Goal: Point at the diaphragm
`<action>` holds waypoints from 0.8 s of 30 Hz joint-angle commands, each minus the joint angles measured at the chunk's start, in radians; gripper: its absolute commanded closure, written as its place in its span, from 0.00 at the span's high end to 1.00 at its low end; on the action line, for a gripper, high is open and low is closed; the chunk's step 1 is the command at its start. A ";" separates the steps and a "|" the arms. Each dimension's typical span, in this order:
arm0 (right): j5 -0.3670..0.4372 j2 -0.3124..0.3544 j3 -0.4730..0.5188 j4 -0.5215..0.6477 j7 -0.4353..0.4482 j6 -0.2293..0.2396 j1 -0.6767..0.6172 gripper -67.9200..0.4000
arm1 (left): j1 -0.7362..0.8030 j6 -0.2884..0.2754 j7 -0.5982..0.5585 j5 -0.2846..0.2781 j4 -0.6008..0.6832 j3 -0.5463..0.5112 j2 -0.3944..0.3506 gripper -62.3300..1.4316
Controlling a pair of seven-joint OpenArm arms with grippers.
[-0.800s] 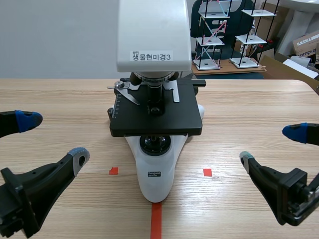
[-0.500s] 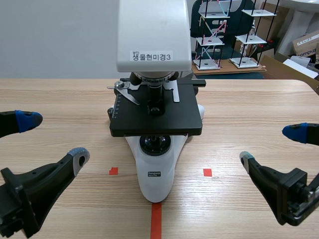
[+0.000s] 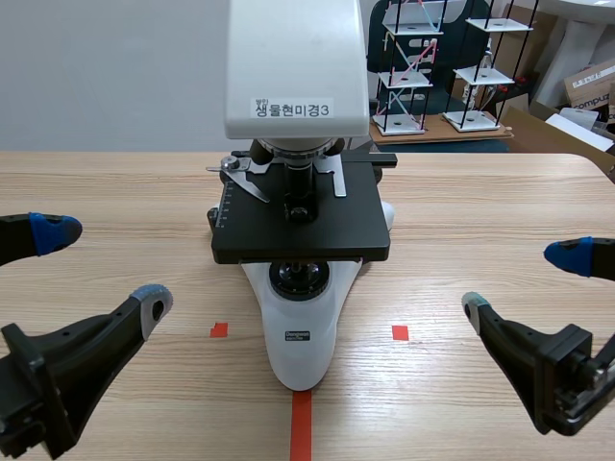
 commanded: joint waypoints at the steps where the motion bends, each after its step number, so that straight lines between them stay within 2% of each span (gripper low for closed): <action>1: 0.008 0.008 0.008 0.008 0.011 0.001 0.009 0.83 | 0.000 -0.007 -0.017 -0.006 0.016 -0.005 0.002 0.96; 5: 0.008 0.008 0.008 0.008 0.011 0.001 0.009 0.83 | -0.007 -0.047 -0.044 -0.006 0.010 -0.003 0.002 0.54; 12: 0.008 0.007 0.008 0.008 0.011 0.001 0.009 0.83 | -0.116 -0.064 -0.069 -0.002 -0.108 0.092 0.002 0.10; 16: 0.008 0.007 0.008 0.008 0.011 0.001 0.009 0.83 | -0.196 -0.064 -0.150 0.012 -0.237 0.169 0.003 0.08; 24: 0.008 0.007 0.008 0.008 0.011 0.001 0.009 0.83 | -0.356 -0.063 -0.414 0.209 -0.490 0.335 0.032 0.08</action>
